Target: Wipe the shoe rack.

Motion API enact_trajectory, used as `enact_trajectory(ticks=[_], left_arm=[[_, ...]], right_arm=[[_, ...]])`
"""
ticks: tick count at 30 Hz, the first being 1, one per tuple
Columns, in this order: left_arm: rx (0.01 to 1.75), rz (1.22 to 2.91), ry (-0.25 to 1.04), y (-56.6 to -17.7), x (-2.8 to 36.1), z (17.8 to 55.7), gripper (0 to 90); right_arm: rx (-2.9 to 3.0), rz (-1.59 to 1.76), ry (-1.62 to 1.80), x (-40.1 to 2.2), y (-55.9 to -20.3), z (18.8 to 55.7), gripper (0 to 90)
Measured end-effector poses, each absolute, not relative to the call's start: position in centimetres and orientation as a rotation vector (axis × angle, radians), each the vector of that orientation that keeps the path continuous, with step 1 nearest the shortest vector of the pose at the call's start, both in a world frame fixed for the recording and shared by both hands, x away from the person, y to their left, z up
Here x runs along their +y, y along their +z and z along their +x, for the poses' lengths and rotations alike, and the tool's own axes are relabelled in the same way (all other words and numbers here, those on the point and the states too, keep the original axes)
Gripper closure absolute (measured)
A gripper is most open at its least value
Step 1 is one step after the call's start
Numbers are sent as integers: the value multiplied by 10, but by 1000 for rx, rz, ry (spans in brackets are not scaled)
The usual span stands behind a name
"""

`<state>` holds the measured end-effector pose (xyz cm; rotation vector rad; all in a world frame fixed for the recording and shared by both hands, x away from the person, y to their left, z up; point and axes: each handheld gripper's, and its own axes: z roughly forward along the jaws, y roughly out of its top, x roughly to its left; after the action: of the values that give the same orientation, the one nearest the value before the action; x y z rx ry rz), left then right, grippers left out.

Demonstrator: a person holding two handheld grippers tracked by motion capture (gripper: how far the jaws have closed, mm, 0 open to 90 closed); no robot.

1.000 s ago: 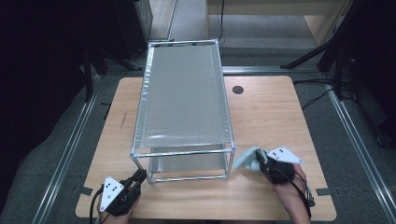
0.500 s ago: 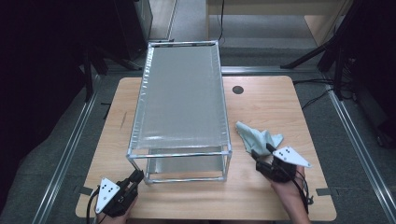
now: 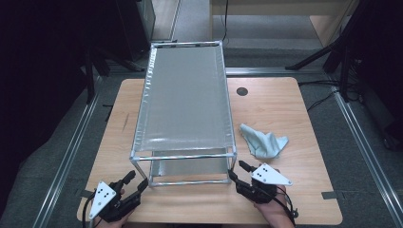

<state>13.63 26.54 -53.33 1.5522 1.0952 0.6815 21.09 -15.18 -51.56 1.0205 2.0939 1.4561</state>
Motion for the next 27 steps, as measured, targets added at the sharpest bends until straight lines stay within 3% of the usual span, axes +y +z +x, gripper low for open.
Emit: enact_trajectory(ticks=[1,3,5,16,18,19,20,21,22,23,26,27], left_arm=[[1085,1553,682,-532,269,136,410],[1072,1545,671,-530,279,136,384],[1073,1540,669,-530,283,136,372],[1195,1483,723,-534,313,148,364],[1199,1474,735,-533,316,152,357],[1226,1460,763,-535,317,156,339],[1226,1460,763,-535,317,156,338],[1250,1445,779,-538,318,160,336],[1250,1445,779,-538,318,160,323],[1272,1445,779,-540,318,165,307],[1288,1444,784,-542,317,169,269],[1289,1449,788,-543,317,170,257]], right_arm=[[2093,1010,1463,-149,-516,212,581],[2095,968,1466,-141,-518,211,756],[2096,953,1453,-139,-518,211,807],[2029,993,1431,-132,-521,220,805],[2052,984,1449,-137,-523,220,633],[2068,990,1465,-147,-525,218,497],[2068,990,1465,-147,-525,218,497],[2053,1005,1467,-161,-526,215,377],[2053,1005,1467,-161,-526,215,377],[2045,1017,1453,-176,-525,214,306],[2003,1038,1428,-193,-524,213,238],[1960,1084,1414,-210,-523,215,156]])
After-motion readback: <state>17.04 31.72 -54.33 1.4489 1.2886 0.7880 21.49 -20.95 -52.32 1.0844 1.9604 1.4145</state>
